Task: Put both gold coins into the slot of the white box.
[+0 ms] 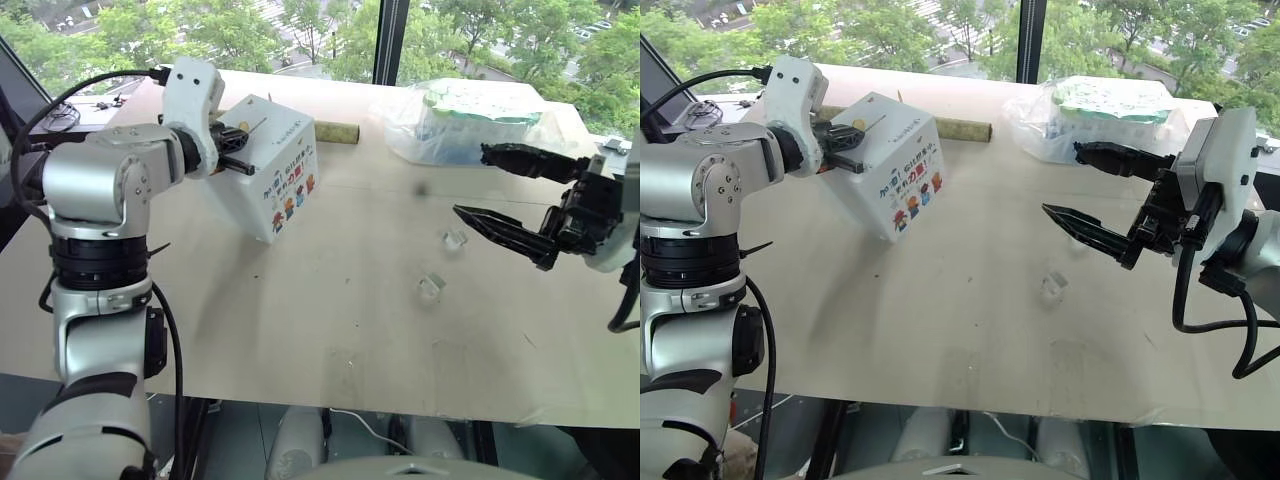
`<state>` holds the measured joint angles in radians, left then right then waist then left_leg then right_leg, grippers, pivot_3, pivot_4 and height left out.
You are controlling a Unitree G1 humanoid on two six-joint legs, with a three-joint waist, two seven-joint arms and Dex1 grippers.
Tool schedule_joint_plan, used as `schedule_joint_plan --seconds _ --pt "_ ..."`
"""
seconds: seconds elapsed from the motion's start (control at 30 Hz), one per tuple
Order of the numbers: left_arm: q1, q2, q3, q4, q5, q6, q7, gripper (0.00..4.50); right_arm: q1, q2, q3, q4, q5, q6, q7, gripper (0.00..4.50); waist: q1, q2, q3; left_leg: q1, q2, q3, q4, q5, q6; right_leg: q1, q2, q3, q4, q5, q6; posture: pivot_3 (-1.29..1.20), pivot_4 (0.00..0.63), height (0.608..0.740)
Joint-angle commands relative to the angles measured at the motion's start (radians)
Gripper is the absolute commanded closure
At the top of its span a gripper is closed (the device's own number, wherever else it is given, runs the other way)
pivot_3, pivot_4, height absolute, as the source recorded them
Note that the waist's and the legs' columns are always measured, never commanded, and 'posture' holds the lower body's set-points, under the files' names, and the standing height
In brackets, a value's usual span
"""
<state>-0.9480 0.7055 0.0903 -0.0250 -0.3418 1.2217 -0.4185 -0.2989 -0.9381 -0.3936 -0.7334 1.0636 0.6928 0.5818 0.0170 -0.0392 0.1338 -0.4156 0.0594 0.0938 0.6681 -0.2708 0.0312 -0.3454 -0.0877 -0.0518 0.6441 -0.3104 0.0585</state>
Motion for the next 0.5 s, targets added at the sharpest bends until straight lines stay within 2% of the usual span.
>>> schedule_joint_plan --seconds 0.03,0.5 --pt "-0.016 -0.005 0.048 -0.022 -0.008 -0.017 0.005 4.50 0.008 -0.014 -0.056 -0.019 0.006 -0.026 0.010 0.70 0.000 0.000 0.000 0.000 0.000 0.000 0.000 0.000 0.000 0.000 0.000 0.000 0.000 0.000 0.000 0.00 0.150 0.740" --pt "-0.002 -0.011 0.069 -0.024 -0.004 -0.019 0.013 4.50 0.038 -0.018 -0.074 -0.017 0.001 -0.032 0.031 0.70 -0.001 0.000 0.000 0.000 0.000 0.000 0.000 0.000 0.000 0.000 0.000 0.000 0.000 0.000 0.000 0.00 0.150 0.740"
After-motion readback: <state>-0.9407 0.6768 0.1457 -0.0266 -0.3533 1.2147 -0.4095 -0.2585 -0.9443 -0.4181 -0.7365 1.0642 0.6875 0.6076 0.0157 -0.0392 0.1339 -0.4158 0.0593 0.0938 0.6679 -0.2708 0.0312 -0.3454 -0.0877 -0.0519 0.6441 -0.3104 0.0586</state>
